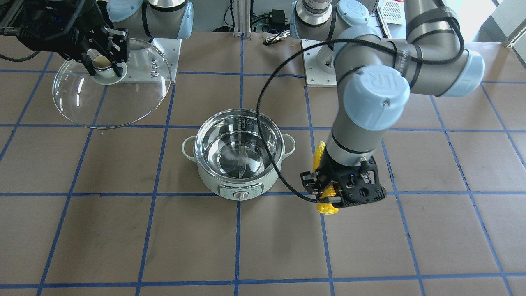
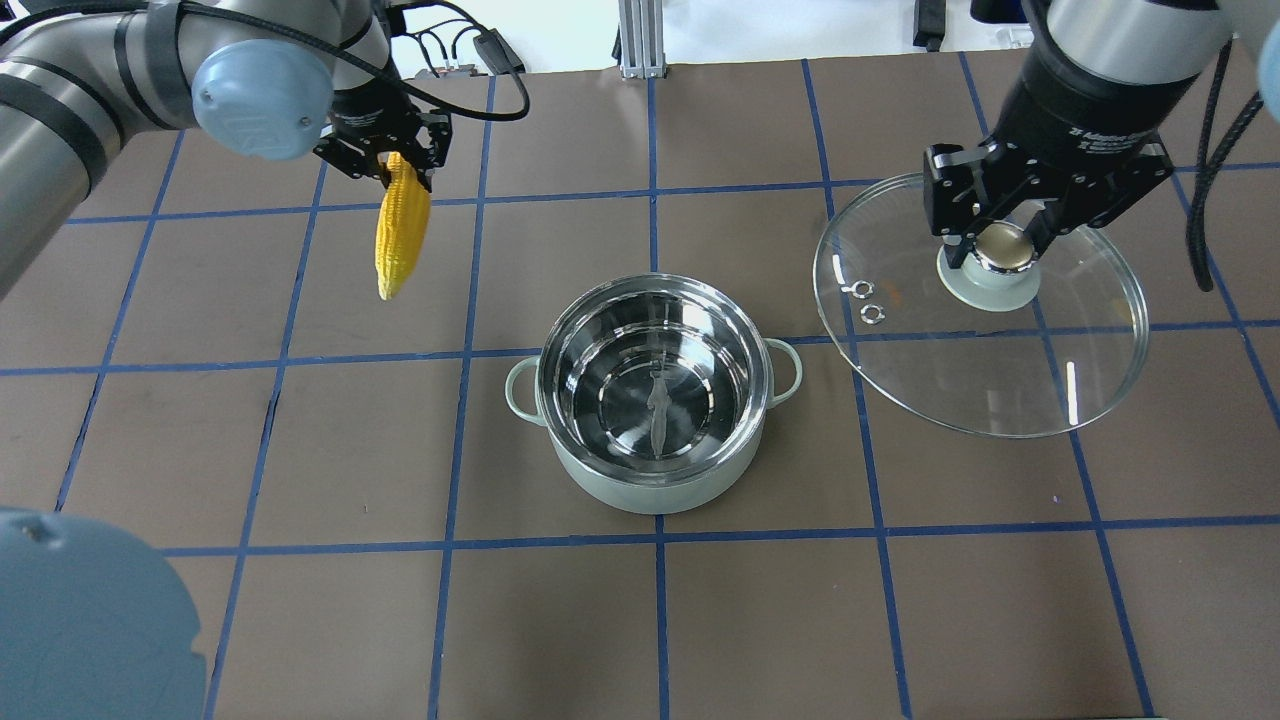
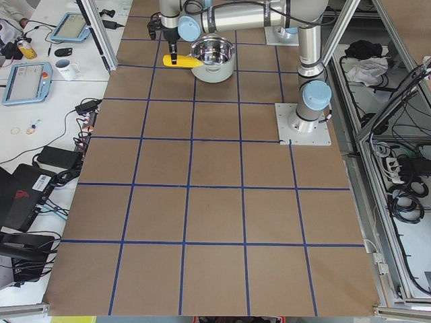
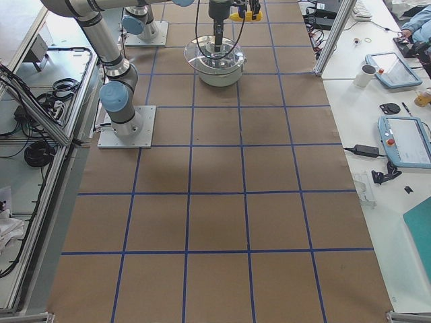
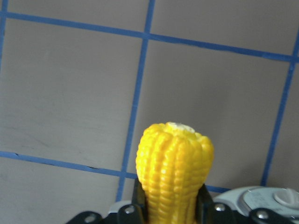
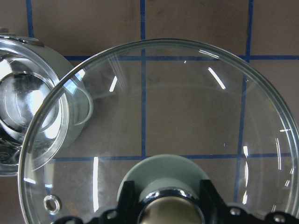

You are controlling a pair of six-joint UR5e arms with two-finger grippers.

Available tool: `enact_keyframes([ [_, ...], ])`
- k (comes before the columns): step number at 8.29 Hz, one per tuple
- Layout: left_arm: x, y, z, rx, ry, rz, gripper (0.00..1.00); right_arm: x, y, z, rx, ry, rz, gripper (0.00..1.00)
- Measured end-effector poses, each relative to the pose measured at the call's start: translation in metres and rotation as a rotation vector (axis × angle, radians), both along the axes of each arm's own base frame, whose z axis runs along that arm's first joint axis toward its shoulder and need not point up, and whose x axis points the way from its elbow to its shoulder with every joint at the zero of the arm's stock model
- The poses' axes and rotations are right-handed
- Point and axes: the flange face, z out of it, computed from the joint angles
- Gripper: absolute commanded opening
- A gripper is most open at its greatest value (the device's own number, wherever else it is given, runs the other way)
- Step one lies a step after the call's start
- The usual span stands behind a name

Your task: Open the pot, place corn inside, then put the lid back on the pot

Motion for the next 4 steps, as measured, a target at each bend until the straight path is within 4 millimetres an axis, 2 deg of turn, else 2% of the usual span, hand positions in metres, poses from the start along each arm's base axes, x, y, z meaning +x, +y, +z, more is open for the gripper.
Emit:
enact_keyframes([
  [1,-0.037,0.021,0.016,-0.011,0.025,0.01,0.0,-0.003,0.001,0.001,0.001,-0.001,0.003,0.15],
  [2,-0.064,0.04,0.027,-0.017,0.047,0.021,0.0,-0.004,0.001,0.001,0.002,-0.003,0.003,0.15],
  [4,-0.106,0.069,0.025,0.05,0.128,0.045,0.0,-0.004,0.001,0.001,0.003,-0.005,0.004,0.14],
])
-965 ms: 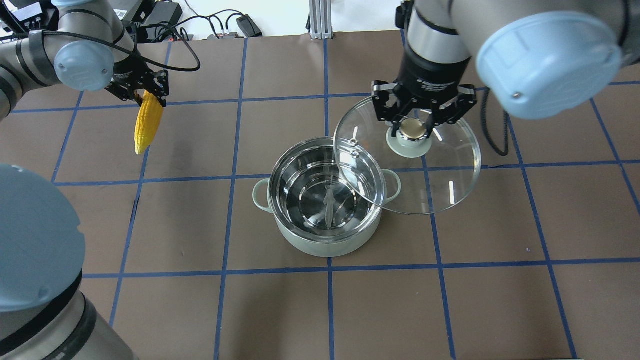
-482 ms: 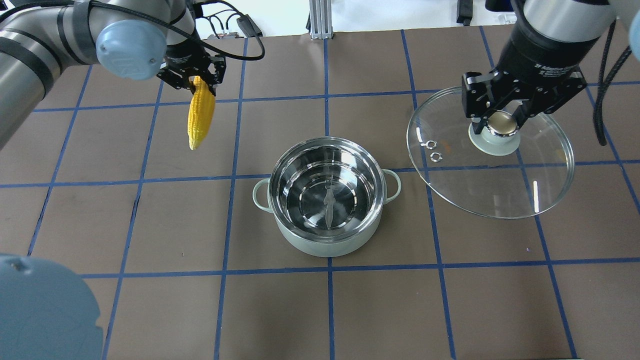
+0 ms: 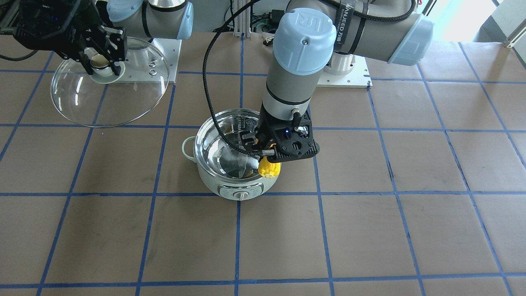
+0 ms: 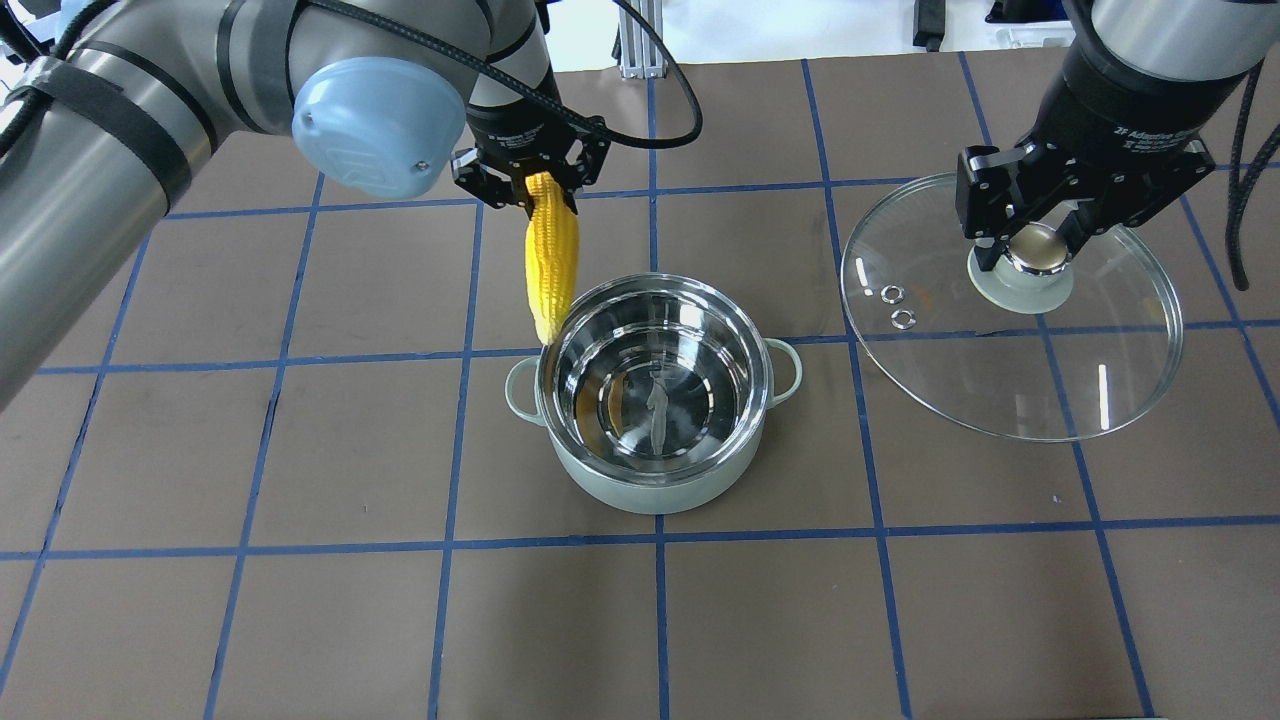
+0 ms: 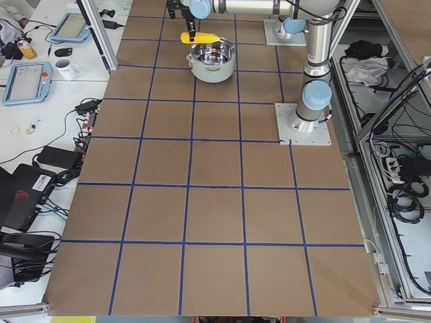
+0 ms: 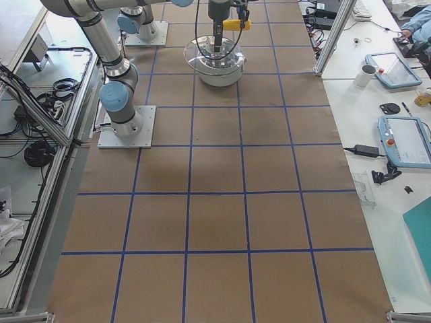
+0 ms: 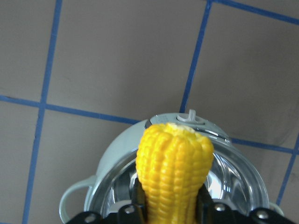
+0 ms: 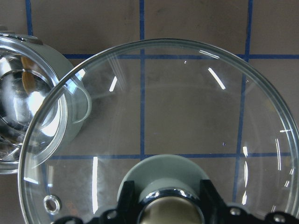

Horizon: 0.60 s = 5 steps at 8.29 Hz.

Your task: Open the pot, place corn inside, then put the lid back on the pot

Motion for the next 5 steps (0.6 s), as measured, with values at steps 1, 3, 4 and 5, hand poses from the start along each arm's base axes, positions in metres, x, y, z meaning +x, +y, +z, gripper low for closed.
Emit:
enact_keyframes([
  [1,-0.009,0.011,-0.012,0.049,0.024,0.009,0.0,0.0,0.0,0.0,0.0,0.0,0.0,0.11],
  [3,-0.016,0.026,-0.049,0.14,0.022,0.058,0.0,-0.001,0.0,-0.001,0.003,0.004,0.004,0.1],
  [4,-0.02,0.033,-0.063,0.168,0.013,0.067,0.0,-0.001,0.0,-0.001,0.005,0.006,0.005,0.1],
  [5,-0.024,0.037,-0.074,0.188,0.006,0.067,0.0,-0.001,0.0,-0.001,0.006,0.007,0.005,0.08],
])
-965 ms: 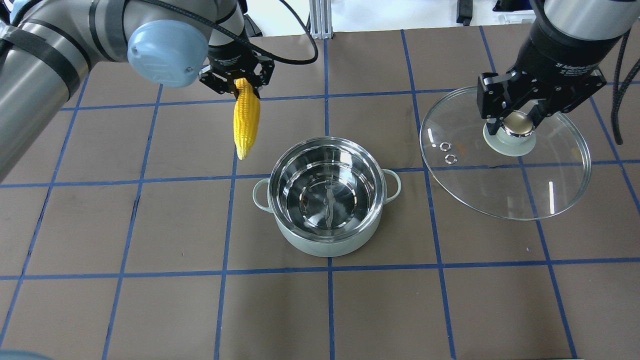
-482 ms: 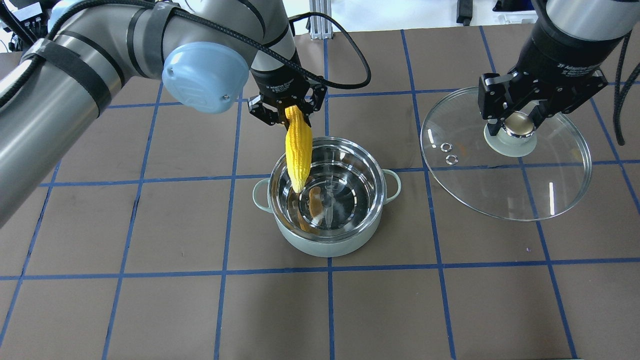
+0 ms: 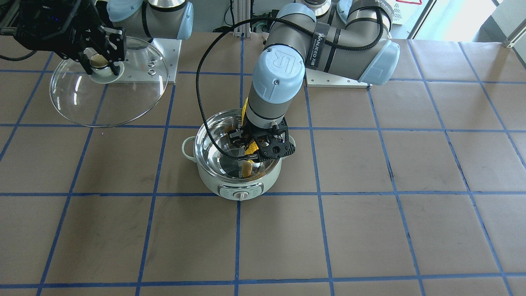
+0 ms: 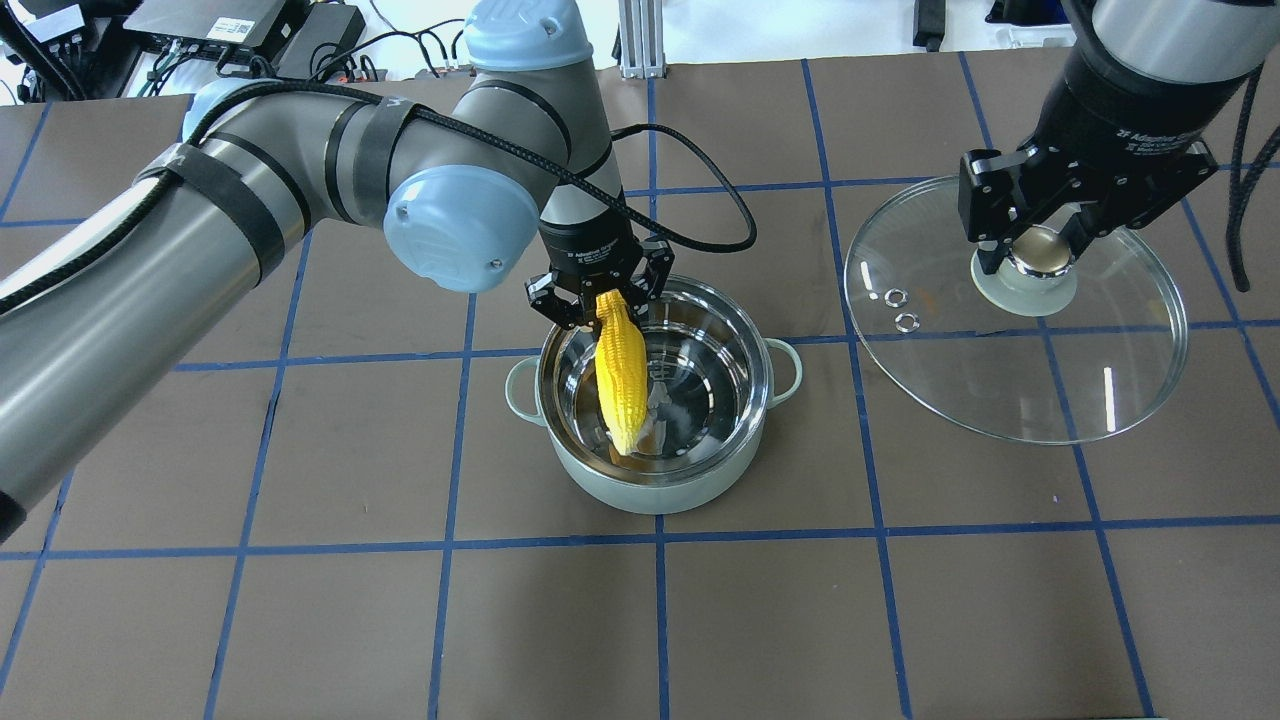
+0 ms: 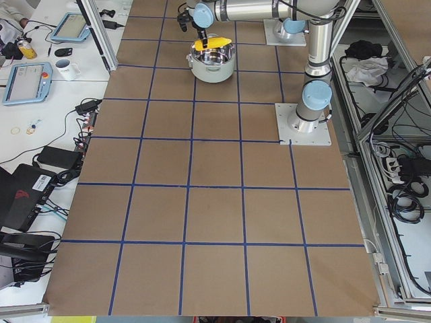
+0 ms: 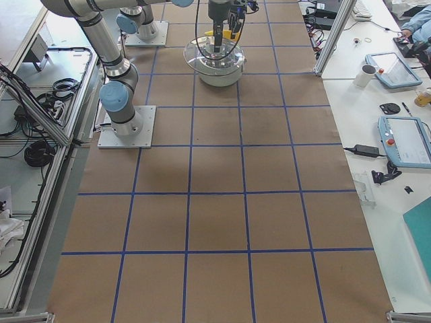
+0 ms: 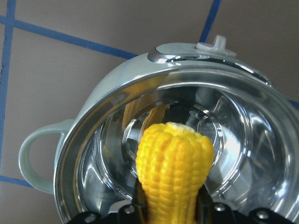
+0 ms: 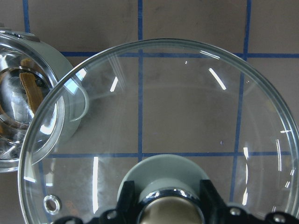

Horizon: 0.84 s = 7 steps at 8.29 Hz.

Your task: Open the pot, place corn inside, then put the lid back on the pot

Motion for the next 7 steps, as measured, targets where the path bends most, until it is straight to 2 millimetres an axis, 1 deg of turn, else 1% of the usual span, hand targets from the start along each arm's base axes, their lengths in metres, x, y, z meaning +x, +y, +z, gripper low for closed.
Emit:
enact_keyframes([
  [1,-0.006,0.003,-0.007,0.009,-0.003,-0.006,0.0,0.0,0.0,0.0,0.0,0.001,0.0,0.04],
  [3,-0.016,0.003,-0.019,0.004,0.0,-0.02,0.0,0.0,0.0,0.0,-0.001,0.0,0.001,0.0],
  [4,-0.025,0.003,-0.026,-0.006,0.003,-0.033,0.35,0.0,0.001,0.0,-0.001,-0.003,0.001,0.0],
  [5,-0.032,0.001,-0.032,-0.022,0.009,-0.043,0.98,0.001,0.001,0.0,0.001,-0.004,0.001,0.0],
  [6,-0.037,-0.001,-0.037,-0.037,0.015,-0.048,1.0,0.001,0.001,-0.001,0.002,-0.005,0.002,0.0],
  [7,-0.039,-0.002,-0.038,-0.048,0.019,-0.057,1.0,0.001,0.002,-0.001,0.003,-0.003,0.003,0.0],
])
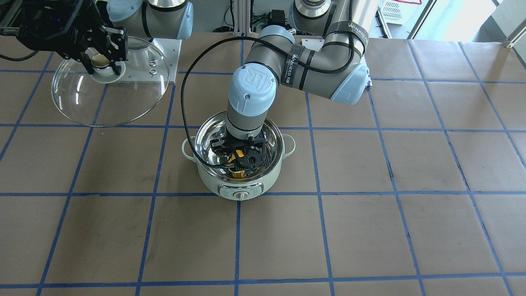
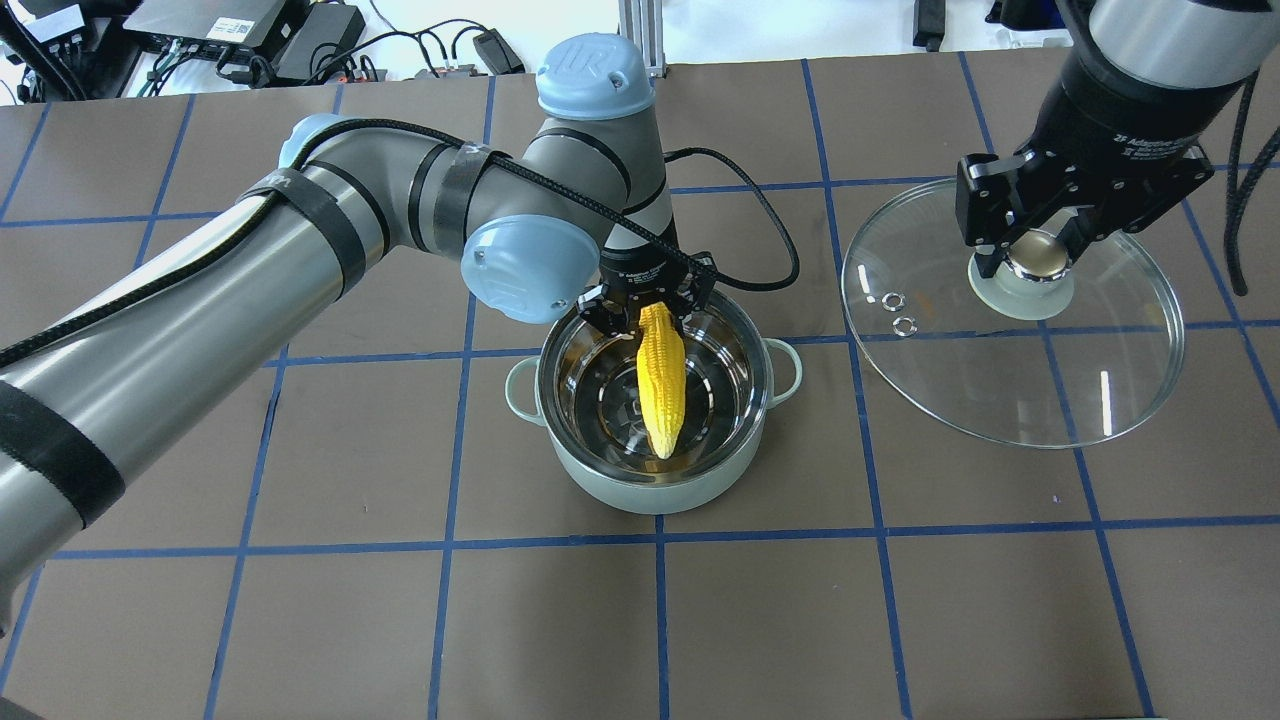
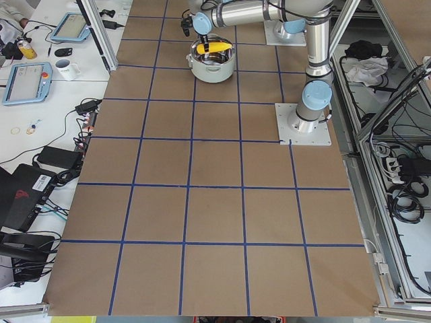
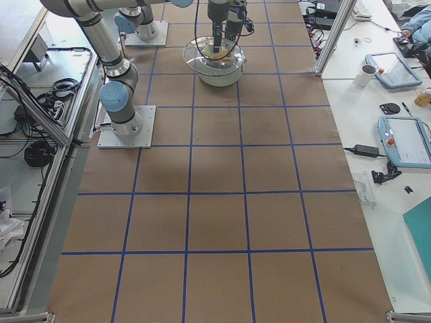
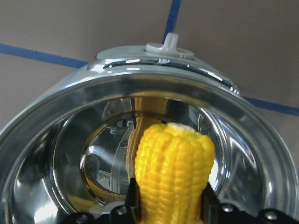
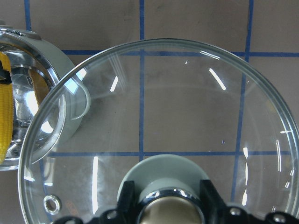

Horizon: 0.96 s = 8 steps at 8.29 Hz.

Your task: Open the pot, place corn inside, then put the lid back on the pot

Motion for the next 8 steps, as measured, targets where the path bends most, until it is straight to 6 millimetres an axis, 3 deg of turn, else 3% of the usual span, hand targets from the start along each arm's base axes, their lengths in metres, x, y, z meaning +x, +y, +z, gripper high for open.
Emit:
enact_keyframes([
  [4,0.012,0.002,0.023,0.018,-0.019,0.0,1.0,0.0,0.0,0.0,0.001,0.0,-0.003,0.0],
  [5,0.025,-0.003,0.042,0.014,-0.02,-0.012,1.0,0.0,0.0,-0.001,0.002,0.001,-0.005,0.0],
  [8,0.089,-0.038,0.113,-0.101,-0.113,-0.082,1.0,0.0,0.0,-0.001,0.0,0.005,-0.008,0.0],
])
